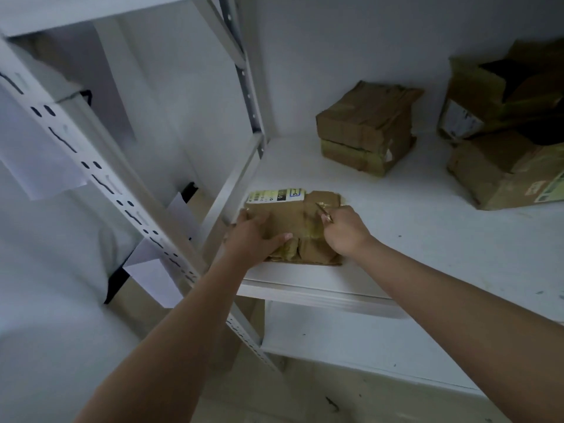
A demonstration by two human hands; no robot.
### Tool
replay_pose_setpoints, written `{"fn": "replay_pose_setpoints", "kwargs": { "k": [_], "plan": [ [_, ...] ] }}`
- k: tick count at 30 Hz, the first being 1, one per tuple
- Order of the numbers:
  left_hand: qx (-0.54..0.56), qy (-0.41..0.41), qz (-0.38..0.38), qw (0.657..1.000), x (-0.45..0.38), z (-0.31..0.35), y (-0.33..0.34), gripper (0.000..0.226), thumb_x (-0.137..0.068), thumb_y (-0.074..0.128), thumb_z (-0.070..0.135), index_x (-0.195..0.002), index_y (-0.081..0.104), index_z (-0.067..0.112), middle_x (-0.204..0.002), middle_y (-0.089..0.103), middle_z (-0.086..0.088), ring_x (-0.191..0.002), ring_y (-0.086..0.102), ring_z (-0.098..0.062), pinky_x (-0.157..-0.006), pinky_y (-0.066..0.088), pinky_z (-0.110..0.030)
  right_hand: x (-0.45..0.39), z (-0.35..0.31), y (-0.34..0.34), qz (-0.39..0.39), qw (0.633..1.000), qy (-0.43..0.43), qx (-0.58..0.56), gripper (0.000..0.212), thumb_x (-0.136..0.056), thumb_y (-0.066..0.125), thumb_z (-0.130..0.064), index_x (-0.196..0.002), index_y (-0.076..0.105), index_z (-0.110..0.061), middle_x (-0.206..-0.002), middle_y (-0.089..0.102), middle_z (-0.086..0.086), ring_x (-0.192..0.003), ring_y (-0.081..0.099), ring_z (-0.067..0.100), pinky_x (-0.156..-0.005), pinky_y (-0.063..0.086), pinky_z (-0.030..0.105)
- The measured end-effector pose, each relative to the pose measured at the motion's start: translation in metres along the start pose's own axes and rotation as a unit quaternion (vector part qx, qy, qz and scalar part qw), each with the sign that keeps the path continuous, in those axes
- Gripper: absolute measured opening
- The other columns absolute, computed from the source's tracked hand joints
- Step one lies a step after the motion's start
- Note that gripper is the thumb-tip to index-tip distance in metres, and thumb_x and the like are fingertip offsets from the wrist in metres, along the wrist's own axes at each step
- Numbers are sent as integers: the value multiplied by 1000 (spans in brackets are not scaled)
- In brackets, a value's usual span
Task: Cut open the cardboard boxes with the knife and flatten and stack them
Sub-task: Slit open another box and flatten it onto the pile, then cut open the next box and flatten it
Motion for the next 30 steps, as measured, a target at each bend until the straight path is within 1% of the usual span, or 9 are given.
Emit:
{"fn": "replay_pose_setpoints", "kwargs": {
  "k": [7, 10, 12, 14, 17, 21, 24, 27, 30],
  "plan": [
    [-16, 29, -10, 999, 1, -2, 7, 88, -73, 52, 79, -146, 29, 37, -155, 22, -10, -136, 31, -40, -107, 35, -54, 3, 3, -9, 54, 992, 53, 97, 36, -95, 37, -20, -130, 42, -15, -126, 32, 15, -100, 48, 34, -78, 40, 34],
    [-65, 8, -19, 998, -1, 6, 9, 81, -80, 52, 70, -148, 21, 36, -157, 14, -12, -139, 18, -44, -108, 24, -59, -1, -11, 2, 92, 965, -70, 234, 46, -93, 42, -24, -139, 34, -21, -146, 20, 15, -130, 25, 37, -100, 33, 41],
    [-87, 5, -12, 996, -4, 17, 10, 78, -85, 48, 62, -150, 17, 32, -160, -3, -12, -145, -2, -43, -110, 13, -64, -7, -11, 20, 31, 959, -148, 241, 56, -95, 41, -22, -148, 22, -24, -158, 4, 8, -144, 4, 33, -116, 12, 46],
    [-121, 46, 3, 992, -6, 26, 14, 73, -92, 37, 57, -153, 8, 29, -160, -15, -10, -145, -17, -38, -112, 3, -63, -11, -5, 33, -22, 957, -161, 241, 60, -97, 37, -20, -151, 12, -23, -160, 1, 4, -147, -5, 26, -118, 1, 46],
    [-166, 88, -5, 982, -5, 25, 32, 63, -99, 18, 51, -153, -6, 29, -160, -17, -7, -146, -18, -31, -117, 0, -56, -15, 1, 37, -26, 956, -157, 247, 60, -97, 36, -24, -152, 10, -25, -160, 1, 1, -147, -7, 22, -118, -3, 45],
    [-185, 84, -8, 979, -6, 21, 40, 62, -99, 11, 51, -152, -10, 29, -161, -17, -6, -147, -15, -28, -118, 2, -53, -22, 3, 36, -36, 965, -148, 213, 58, -97, 39, -29, -151, 17, -30, -160, 6, -2, -147, -3, 18, -117, -5, 40],
    [-164, 79, -37, 983, -8, 24, 35, 72, -94, 10, 65, -153, -7, 30, -161, -12, -7, -148, -12, -30, -116, 3, -55, -26, 0, 27, -66, 981, -138, 119, 47, -101, 38, -30, -147, 30, -29, -159, 16, 0, -147, 4, 18, -118, -2, 38],
    [-176, 72, -85, 978, -8, 29, 28, 92, -82, 18, 81, -154, -4, 27, -161, -9, -10, -147, -8, -33, -115, 6, -59, -23, 2, -1, -39, 992, -102, -59, 35, -103, 35, -28, -131, 54, -18, -135, 53, 9, -128, 43, 27, -106, 33, 33],
    [-199, 57, -121, 971, -17, 44, 9, 109, -74, 43, 83, -154, 3, 21, -161, -2, -12, -146, -5, -39, -112, 7, -63, -18, 25, -35, 68, 991, -48, -109, 32, -102, 38, -28, -109, 62, -8, -107, 64, 12, -101, 58, 29, -85, 44, 34]
  ]
}}
Point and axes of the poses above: each hand's wrist, its own x-axis away from the middle knuckle, its own y-axis out of the palm, z = x × y, the point moved 5 cm from there along -x, towards the middle knuckle
